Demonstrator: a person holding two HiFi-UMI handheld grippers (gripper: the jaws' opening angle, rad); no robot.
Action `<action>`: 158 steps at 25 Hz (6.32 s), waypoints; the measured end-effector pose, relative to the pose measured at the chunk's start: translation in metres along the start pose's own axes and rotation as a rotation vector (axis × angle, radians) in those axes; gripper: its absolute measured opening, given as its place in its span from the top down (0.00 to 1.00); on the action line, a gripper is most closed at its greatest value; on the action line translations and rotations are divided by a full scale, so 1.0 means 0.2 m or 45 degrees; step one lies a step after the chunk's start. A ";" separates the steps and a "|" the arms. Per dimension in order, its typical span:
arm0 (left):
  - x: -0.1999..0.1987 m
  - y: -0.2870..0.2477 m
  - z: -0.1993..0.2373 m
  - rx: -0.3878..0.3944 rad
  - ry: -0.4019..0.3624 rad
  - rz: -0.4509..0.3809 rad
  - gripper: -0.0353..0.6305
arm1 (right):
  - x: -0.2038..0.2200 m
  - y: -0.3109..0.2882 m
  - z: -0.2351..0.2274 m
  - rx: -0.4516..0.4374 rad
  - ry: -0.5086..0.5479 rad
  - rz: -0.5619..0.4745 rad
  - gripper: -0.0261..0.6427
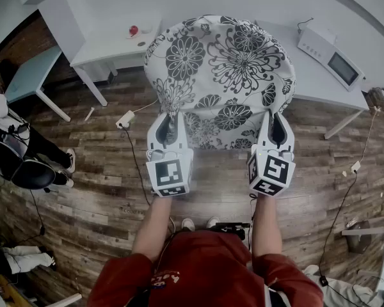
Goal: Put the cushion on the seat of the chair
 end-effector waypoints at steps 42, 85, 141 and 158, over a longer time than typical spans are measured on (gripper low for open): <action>0.03 -0.02 0.01 -0.008 -0.019 -0.048 0.86 | 0.04 -0.03 0.00 -0.014 -0.007 -0.050 0.88; 0.09 -0.08 0.03 -0.064 -0.090 -0.250 0.86 | 0.11 -0.12 0.03 -0.024 -0.032 -0.253 0.87; 0.19 -0.19 0.03 -0.115 -0.138 -0.524 0.86 | 0.17 -0.23 0.02 -0.017 -0.024 -0.535 0.87; 0.21 -0.23 0.10 -0.006 -0.145 -0.578 0.86 | 0.20 -0.18 0.06 0.107 -0.003 -0.564 0.87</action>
Point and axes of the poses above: the fingertips, and each gripper's own axes: y backward along the fingers, z to its left, x out of its underside, the point moved 7 cm from there along y, backward along the fingers, and after that the axes turned 11 degrees about x, right-handed, at the moved point
